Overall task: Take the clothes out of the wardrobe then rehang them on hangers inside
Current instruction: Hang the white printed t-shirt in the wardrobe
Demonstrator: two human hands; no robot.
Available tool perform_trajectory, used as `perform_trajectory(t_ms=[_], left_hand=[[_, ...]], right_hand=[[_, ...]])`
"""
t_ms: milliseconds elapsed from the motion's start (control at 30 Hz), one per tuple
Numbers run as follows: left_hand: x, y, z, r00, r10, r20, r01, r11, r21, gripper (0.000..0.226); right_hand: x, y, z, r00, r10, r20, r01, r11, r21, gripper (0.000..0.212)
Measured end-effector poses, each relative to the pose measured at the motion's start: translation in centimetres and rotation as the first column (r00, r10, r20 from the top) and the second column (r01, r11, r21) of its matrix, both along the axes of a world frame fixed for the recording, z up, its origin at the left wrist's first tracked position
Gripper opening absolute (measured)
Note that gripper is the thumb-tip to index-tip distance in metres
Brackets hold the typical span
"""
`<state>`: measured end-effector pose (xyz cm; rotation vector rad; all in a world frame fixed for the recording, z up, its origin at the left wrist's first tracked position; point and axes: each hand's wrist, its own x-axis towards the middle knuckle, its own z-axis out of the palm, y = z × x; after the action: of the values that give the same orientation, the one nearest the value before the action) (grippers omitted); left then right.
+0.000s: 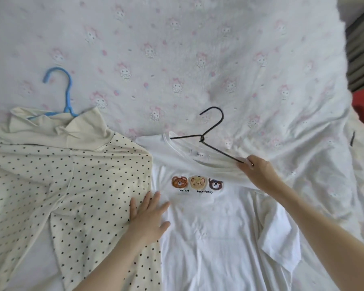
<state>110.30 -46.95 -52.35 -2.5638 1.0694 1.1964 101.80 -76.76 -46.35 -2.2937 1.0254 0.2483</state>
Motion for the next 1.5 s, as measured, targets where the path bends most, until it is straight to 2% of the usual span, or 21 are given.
perform_trajectory(t_ms=[100,200,267,433,567,667,733,800,867,933,1033,1133,1200,1267,1400,1500], left_hand=[[-1.1,1.2,2.8,0.996,0.037,-0.083,-0.041,0.998,-0.049,0.049],[-2.8,2.3,6.3,0.94,0.208,-0.271,-0.258,0.953,-0.162,0.043],[-3.6,2.6,9.0,0.912,0.263,-0.315,-0.348,0.903,-0.252,0.039],[-4.7,0.6,16.0,0.98,0.166,-0.108,-0.198,0.804,-0.561,0.041],[-5.6,-2.0,21.0,0.978,0.132,0.161,0.042,0.632,-0.774,0.054],[-8.0,-4.5,25.6,0.961,0.035,0.274,0.217,0.515,-0.829,0.05],[-8.6,-5.6,27.0,0.964,-0.049,0.261,0.247,0.527,-0.813,0.045],[-11.6,-7.1,29.5,0.959,-0.168,0.228,0.282,0.476,-0.833,0.045],[-15.6,-8.4,32.0,0.966,-0.221,0.131,0.226,0.489,-0.842,0.027],[-20.2,-10.0,34.2,0.965,-0.235,0.119,0.208,0.405,-0.89,0.022],[-27.6,-12.0,36.6,0.945,-0.304,0.125,0.21,0.266,-0.941,0.021],[-35.4,-12.6,38.7,0.899,-0.395,0.19,0.26,0.133,-0.956,0.03],[-40.8,-12.2,40.6,0.882,-0.425,0.206,0.26,0.074,-0.963,0.019],[-45.8,-11.7,42.0,0.857,-0.466,0.219,0.26,0.023,-0.965,0.015],[-54.9,-10.6,44.1,0.754,-0.537,0.378,0.34,-0.174,-0.924,0.032],[-61.3,-8.7,45.4,0.669,-0.593,0.448,0.323,-0.311,-0.894,0.031]], right_hand=[[-2.8,2.1,2.8,0.995,-0.096,-0.015,0.096,0.995,0.039,0.03],[-5.7,4.0,6.4,0.98,-0.197,0.018,0.197,0.98,0.023,0.018],[-7.7,4.6,9.7,0.962,-0.266,0.06,0.268,0.963,-0.024,0.017],[-15.1,5.8,17.0,0.886,-0.429,0.174,0.451,0.886,-0.111,0.026],[-22.4,9.0,22.6,0.855,-0.454,0.249,0.495,0.859,-0.133,0.022],[-28.9,11.3,26.5,0.795,-0.474,0.379,0.562,0.811,-0.162,0.017],[-31.2,11.8,27.5,0.775,-0.485,0.405,0.588,0.789,-0.179,0.014],[-35.7,12.7,29.9,0.723,-0.521,0.453,0.65,0.735,-0.192,0.014],[-40.4,13.3,31.8,0.67,-0.535,0.514,0.704,0.678,-0.212,0.018],[-45.4,14.2,33.4,0.609,-0.552,0.569,0.76,0.611,-0.222,0.028],[-53.1,16.7,35.6,0.529,-0.556,0.641,0.824,0.516,-0.233,0.019],[-61.0,20.7,37.8,0.491,-0.532,0.69,0.854,0.45,-0.261,0.02],[-65.9,23.5,39.1,0.508,-0.513,0.692,0.853,0.409,-0.323,0.018],[-70.4,26.6,39.7,0.489,-0.527,0.695,0.87,0.348,-0.348,0.005],[-77.6,33.3,41.0,0.331,-0.579,0.745,0.941,0.149,-0.303,0.012],[-81.2,38.3,42.3,0.209,-0.568,0.796,0.962,-0.028,-0.272,0.007]])
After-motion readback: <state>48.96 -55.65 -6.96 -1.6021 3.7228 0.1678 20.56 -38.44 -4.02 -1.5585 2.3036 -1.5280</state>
